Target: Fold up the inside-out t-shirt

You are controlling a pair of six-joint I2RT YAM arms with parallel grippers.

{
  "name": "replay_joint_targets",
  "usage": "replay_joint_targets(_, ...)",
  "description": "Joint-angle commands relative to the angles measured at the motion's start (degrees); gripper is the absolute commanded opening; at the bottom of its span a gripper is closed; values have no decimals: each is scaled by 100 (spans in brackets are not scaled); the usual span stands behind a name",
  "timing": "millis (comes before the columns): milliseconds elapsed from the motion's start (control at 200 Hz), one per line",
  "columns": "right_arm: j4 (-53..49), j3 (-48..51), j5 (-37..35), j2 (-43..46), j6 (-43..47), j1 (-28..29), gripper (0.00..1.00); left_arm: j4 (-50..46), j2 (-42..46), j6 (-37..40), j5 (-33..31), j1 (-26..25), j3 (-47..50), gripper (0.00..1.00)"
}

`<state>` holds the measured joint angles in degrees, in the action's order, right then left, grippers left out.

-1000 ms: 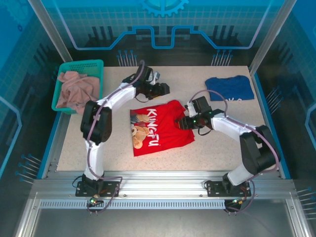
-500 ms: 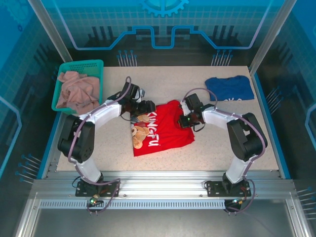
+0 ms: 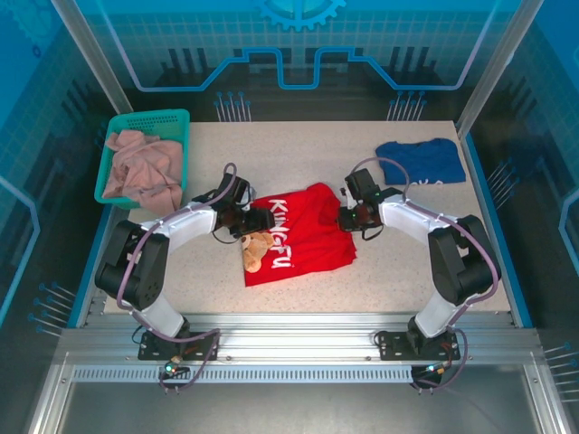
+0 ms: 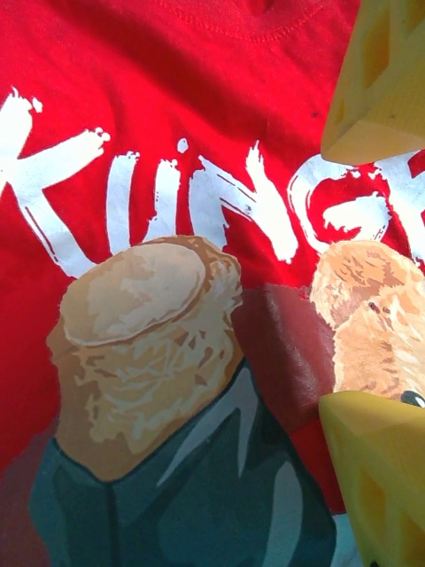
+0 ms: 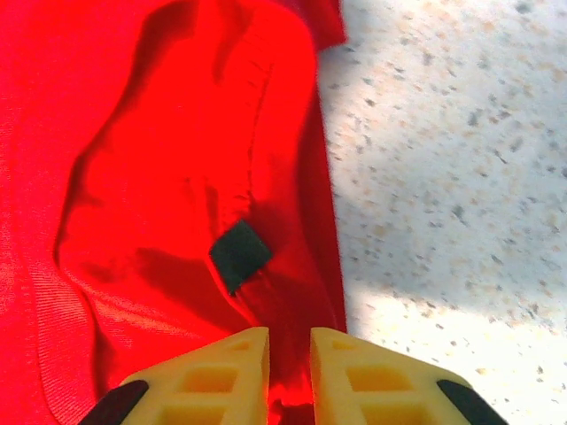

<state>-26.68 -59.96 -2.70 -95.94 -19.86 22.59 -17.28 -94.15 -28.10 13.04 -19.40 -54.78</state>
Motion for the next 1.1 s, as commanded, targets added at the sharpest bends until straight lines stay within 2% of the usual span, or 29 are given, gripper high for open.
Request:
replay_joint_targets(0,-373,-155,-291,54,-26,-54,28,80,111,116,-129,-29,22,70)
replay_joint_targets(85,-304,-219,-222,11,11,-61,36,44,129,142,-151,-29,-1,70)
replay_joint_targets(195,-3,-393,282,-186,113,-74,41,27,117,162,-152,-43,-13,70)
replay_joint_targets(530,75,-1280,679,-1398,217,-292,38,-67,160,225,-186,-73,-38,71)
replay_joint_targets(635,155,-1402,758,-1564,262,-322,32,-92,186,240,-189,-72,-37,71)
replay_joint_targets(780,223,-1522,762,-1661,315,-367,13,-86,153,245,-187,-68,-28,71)
replay_joint_targets(840,194,-1569,732,-1668,348,-394,8,-87,151,236,-179,-73,-18,71)
replay_joint_targets(970,47,-1678,517,-1616,442,-446,4,-67,148,250,-192,-75,41,71)
replay_joint_targets(1095,-171,-1858,241,-1613,565,-457,4,-54,151,249,-170,-82,123,71)
